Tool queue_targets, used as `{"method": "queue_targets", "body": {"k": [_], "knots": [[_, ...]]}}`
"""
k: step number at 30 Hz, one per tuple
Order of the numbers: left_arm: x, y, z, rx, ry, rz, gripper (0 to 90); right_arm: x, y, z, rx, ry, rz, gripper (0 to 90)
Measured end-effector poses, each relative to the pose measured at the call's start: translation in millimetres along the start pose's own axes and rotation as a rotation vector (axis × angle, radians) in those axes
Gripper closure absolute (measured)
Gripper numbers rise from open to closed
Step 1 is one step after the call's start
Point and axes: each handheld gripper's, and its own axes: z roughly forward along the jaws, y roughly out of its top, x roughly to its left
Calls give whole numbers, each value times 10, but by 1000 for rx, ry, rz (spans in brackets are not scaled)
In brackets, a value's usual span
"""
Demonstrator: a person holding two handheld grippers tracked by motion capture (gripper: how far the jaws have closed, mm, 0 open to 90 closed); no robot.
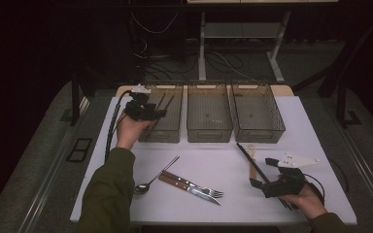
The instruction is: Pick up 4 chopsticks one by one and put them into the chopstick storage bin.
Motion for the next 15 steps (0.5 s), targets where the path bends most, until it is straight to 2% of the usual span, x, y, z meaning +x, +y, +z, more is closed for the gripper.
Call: {"method": "queue_targets", "body": {"k": [5,6,9,11,13,15], "knots": [[-86,-63,-88,0,-48,16,337,-1,0,-1,0,-1,1,9],[-99,-74,-107,7,-55,29,325,-1,-1,0,0,-1,-1,9],[-160,-118,-161,3,-68,40,293,2,0,-2,1,-2,1,9],[-211,-151,-189,-5,-79,34,271,2,0,-4,1,-4,2,9],[-252,-183,-223,-4,-86,59,258,2,0,-2,0,-5,2,10],[-314,-222,-253,-12,-95,56,242,1,0,0,1,-5,1,10]]}}
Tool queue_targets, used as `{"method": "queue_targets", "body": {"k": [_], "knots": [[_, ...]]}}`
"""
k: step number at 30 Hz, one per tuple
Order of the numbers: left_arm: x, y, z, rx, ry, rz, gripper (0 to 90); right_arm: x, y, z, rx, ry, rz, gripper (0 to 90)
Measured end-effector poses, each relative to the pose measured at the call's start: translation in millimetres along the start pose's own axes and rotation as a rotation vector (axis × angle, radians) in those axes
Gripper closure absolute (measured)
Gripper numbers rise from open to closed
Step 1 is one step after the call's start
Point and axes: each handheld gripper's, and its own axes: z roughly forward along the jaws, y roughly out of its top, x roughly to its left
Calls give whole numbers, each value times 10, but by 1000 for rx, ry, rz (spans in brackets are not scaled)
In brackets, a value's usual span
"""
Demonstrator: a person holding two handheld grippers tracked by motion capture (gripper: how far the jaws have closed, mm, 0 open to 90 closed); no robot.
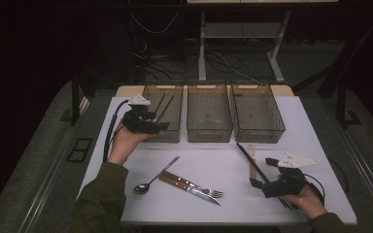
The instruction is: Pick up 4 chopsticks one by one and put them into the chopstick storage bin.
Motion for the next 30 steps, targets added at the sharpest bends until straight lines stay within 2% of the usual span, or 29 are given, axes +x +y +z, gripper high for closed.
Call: {"method": "queue_targets", "body": {"k": [2,14,20,30], "knots": [[-54,-38,-30,-4,-10,14,231,0,-1,1,1,0,-1,9],[-319,-392,-154,-38,-46,34,151,-2,-2,2,5,-2,1,10],[-476,-567,-210,-54,-51,74,105,2,0,-7,7,-1,6,10],[-666,-829,-226,-66,-121,108,13,8,1,-18,13,1,9,9]]}}
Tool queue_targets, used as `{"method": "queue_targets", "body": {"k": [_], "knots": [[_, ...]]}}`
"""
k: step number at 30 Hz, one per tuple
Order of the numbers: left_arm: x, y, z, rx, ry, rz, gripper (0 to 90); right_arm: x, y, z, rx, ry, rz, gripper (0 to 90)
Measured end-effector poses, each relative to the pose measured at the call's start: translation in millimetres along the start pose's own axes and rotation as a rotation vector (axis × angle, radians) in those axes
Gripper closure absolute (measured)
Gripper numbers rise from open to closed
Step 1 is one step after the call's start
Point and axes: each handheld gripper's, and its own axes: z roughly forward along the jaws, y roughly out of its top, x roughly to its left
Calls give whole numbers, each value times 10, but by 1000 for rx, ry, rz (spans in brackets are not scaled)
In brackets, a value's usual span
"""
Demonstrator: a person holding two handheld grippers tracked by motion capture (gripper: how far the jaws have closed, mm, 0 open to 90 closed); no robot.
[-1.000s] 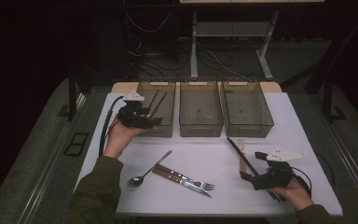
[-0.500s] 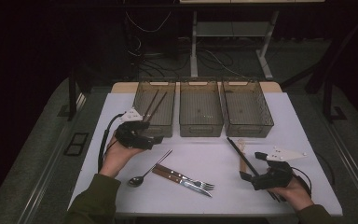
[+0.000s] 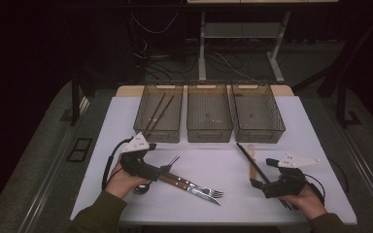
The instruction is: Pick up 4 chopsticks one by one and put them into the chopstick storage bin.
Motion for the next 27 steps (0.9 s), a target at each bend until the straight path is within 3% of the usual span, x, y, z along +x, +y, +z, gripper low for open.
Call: {"method": "queue_targets", "body": {"k": [9,17,24,27], "knots": [[-144,-175,-20,15,-7,13,0,-17,10,-31,3,2,14,9],[-187,-339,-66,25,14,-9,0,-19,41,-105,20,17,24,9],[-179,-355,-59,28,5,-9,0,-40,65,-140,63,0,38,12],[-180,-350,-61,29,6,-4,0,-74,74,-172,62,-3,43,64]]}}
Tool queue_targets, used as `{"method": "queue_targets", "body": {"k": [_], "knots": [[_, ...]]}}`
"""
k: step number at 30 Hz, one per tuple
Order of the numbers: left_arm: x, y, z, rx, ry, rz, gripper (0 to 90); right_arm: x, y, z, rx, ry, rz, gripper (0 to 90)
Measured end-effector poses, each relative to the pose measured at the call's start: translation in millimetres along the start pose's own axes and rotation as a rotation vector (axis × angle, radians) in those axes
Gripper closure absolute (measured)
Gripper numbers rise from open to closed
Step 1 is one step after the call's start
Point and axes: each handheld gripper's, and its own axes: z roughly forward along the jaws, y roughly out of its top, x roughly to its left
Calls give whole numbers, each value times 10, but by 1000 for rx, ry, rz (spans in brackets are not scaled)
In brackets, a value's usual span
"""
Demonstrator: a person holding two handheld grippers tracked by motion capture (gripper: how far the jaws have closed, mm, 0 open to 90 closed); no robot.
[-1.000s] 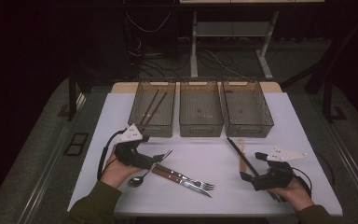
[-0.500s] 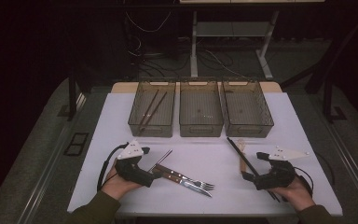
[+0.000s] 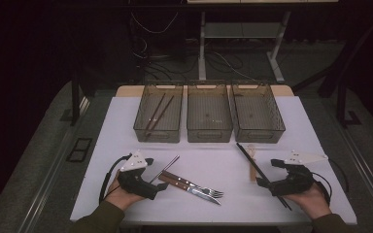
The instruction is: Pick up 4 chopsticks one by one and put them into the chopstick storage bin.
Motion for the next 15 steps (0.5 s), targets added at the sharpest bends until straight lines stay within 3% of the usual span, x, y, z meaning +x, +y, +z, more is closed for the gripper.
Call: {"method": "queue_targets", "body": {"k": [6,15], "knots": [[2,-4,2,0,-2,-1,0,-71,22,-60,9,-36,23,218],[7,-8,14,11,-1,0,0,-170,67,-73,42,-28,43,450]]}}
